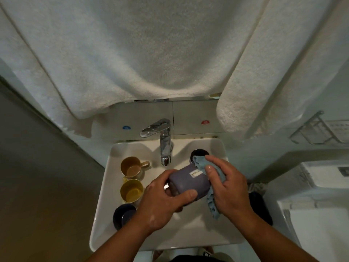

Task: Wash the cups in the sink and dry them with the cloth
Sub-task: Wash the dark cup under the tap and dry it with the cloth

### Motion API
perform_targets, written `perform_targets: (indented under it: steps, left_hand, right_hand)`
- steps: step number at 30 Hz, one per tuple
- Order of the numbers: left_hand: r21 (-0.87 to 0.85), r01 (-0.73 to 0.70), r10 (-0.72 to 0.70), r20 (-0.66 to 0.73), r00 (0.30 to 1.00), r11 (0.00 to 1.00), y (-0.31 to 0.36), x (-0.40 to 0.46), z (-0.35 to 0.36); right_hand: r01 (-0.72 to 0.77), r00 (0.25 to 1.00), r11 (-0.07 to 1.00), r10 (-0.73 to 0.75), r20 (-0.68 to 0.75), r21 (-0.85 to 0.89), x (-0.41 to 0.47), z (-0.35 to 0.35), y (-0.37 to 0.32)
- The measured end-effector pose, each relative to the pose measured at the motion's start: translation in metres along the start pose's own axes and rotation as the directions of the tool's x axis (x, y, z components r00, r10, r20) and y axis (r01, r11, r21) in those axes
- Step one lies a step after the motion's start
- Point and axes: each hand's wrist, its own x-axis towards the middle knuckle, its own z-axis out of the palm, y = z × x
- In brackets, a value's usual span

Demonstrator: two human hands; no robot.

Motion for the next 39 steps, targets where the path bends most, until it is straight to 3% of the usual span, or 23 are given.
perform_targets:
  steps: [4,6,9,11,13,15,21,24,28,33,39]
  left_hand:
    - [0.257,-0.121,0.146,-0.081,0.986,0.959,-0.008,0.002,0.000]
    - [0.275,-0.168,0.202,-0.103,0.974,0.947,-0.005,0.001,0.001]
    - [0.273,-0.243,0.280,-0.109,0.954,0.931,-0.003,-0.002,0.002]
    - [0.275,-0.258,0.303,-0.133,0.944,0.926,-0.006,-0.004,0.003]
    - [0.298,-0.264,0.315,-0.139,0.939,0.917,-0.007,-0.004,0.006]
    - [0.333,-0.295,0.351,-0.123,0.928,0.896,-0.005,-0.004,0.008]
    - [0.316,-0.335,0.387,-0.121,0.914,0.888,-0.007,-0.004,0.008]
    - [0.306,-0.328,0.372,-0.096,0.923,0.894,-0.010,-0.005,0.005]
    - [0.309,-0.316,0.353,-0.072,0.933,0.897,-0.009,-0.001,0.003]
    - [0.315,-0.348,0.382,-0.054,0.922,0.883,-0.003,0.001,0.002]
    - [0.245,-0.323,0.343,-0.043,0.938,0.914,-0.005,0.001,-0.003]
  right_hand:
    - [0.096,0.986,0.967,-0.060,0.158,-0.237,-0.005,0.009,-0.008]
    - [0.291,0.949,0.896,-0.224,0.224,-0.336,-0.012,0.017,-0.012]
    - [0.532,0.838,0.772,-0.421,0.346,-0.349,-0.017,0.016,-0.008]
    - [0.506,0.857,0.778,-0.405,0.318,-0.372,-0.006,0.008,-0.002]
    - [0.310,0.948,0.883,-0.258,0.187,-0.352,0.005,0.000,0.003]
    - [0.215,0.974,0.919,-0.178,0.138,-0.330,0.006,0.001,0.001]
    - [0.502,0.862,0.798,-0.429,0.272,-0.333,-0.019,0.014,-0.007]
    - [0.481,0.860,0.833,-0.389,0.330,-0.272,-0.011,0.001,-0.003]
    - [0.338,0.889,0.929,-0.261,0.376,-0.154,0.001,-0.013,0.001]
    - [0.451,0.869,0.808,-0.302,0.392,-0.378,-0.012,0.009,-0.016]
    - [0.477,0.787,0.848,-0.297,0.541,-0.230,-0.003,-0.008,-0.008]
